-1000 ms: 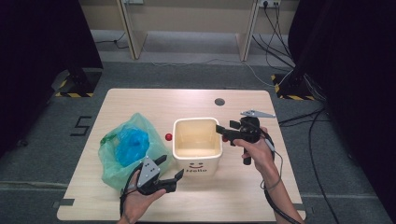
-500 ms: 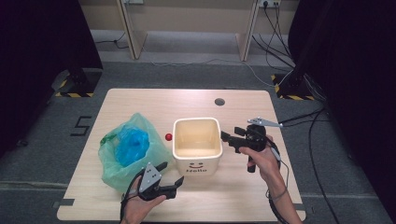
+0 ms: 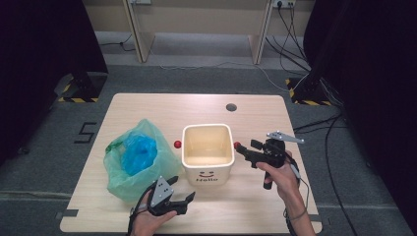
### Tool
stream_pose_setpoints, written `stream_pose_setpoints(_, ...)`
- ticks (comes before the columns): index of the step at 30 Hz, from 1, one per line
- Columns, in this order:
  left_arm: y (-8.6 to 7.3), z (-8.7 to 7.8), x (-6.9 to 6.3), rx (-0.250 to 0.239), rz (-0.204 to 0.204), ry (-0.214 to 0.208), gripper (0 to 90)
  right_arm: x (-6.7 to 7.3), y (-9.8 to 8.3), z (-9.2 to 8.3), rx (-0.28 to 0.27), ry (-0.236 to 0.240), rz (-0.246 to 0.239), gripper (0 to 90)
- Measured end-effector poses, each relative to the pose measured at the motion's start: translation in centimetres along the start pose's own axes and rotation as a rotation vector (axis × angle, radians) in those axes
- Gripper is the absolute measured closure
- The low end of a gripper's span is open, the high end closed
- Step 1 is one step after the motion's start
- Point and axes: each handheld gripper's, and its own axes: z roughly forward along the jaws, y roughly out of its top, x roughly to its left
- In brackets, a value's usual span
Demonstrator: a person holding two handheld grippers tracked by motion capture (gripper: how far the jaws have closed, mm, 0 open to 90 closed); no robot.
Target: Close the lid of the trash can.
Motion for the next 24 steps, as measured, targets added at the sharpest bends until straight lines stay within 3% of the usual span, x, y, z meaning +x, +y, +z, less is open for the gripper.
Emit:
stream_pose_setpoints(12,-0.5,0.5,0.4,0.035,0.005,0.0,19.6,-0.1,-1.4,-0.6,0.013,0.01,0.005,23.9)
stream_pose_setpoints(24,-0.8,0.9,0.8,0.086,0.028,0.006,19.6,-0.7,-3.2,-1.6,0.032,-0.024,0.021,22.9)
